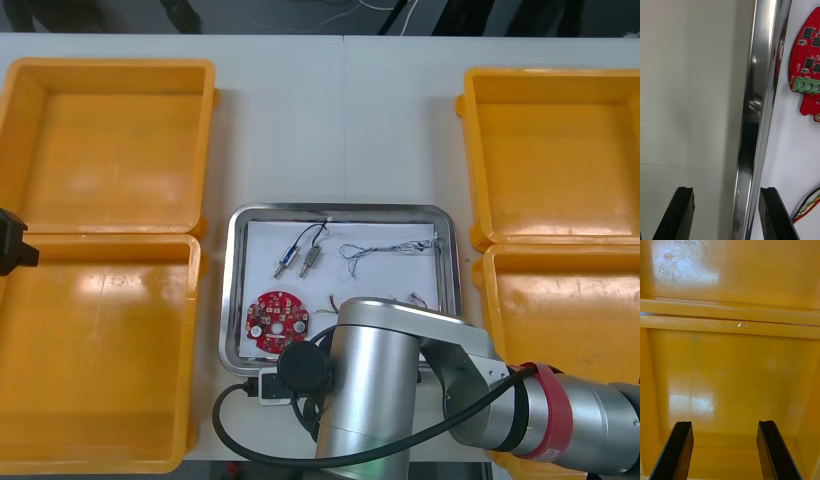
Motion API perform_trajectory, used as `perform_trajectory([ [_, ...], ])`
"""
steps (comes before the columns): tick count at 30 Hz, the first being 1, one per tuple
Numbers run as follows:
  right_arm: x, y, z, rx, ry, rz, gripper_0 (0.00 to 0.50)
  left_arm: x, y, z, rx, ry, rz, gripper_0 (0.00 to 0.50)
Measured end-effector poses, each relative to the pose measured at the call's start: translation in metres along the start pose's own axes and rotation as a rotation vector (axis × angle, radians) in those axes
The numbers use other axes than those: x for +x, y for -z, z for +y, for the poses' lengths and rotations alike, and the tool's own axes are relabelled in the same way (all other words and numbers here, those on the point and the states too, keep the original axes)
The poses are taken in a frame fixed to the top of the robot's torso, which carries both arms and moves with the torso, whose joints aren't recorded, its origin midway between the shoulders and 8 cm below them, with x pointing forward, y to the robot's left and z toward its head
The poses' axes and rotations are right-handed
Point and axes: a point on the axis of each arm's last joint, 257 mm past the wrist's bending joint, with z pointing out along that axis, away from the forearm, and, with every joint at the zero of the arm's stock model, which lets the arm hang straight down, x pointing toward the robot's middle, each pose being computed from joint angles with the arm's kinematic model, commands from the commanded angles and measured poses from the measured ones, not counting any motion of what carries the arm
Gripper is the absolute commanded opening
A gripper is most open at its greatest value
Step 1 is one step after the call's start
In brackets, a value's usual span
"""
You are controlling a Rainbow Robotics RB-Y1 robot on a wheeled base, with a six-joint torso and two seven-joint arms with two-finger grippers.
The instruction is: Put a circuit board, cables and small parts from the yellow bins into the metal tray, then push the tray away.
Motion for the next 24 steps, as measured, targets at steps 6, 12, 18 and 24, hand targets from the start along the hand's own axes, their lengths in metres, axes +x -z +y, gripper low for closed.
perform_trajectory([
  [6,-0.005,-0.013,-0.002,0.008,-0.014,0.014,0.5,0.0,0.0,0.0,0.0,0.0,0.0,0.5],
  [12,-0.011,-0.02,-0.008,0.025,-0.028,0.008,0.5,0.0,0.0,0.0,0.0,-0.001,0.0,0.5],
  [18,-0.014,-0.021,-0.014,0.049,-0.028,-0.003,0.5,0.0,0.0,0.0,0.0,-0.001,0.0,0.5],
  [24,-0.019,-0.022,-0.016,0.072,-0.019,-0.018,0.5,0.0,0.0,0.0,0.0,-0.001,0.0,0.5],
])
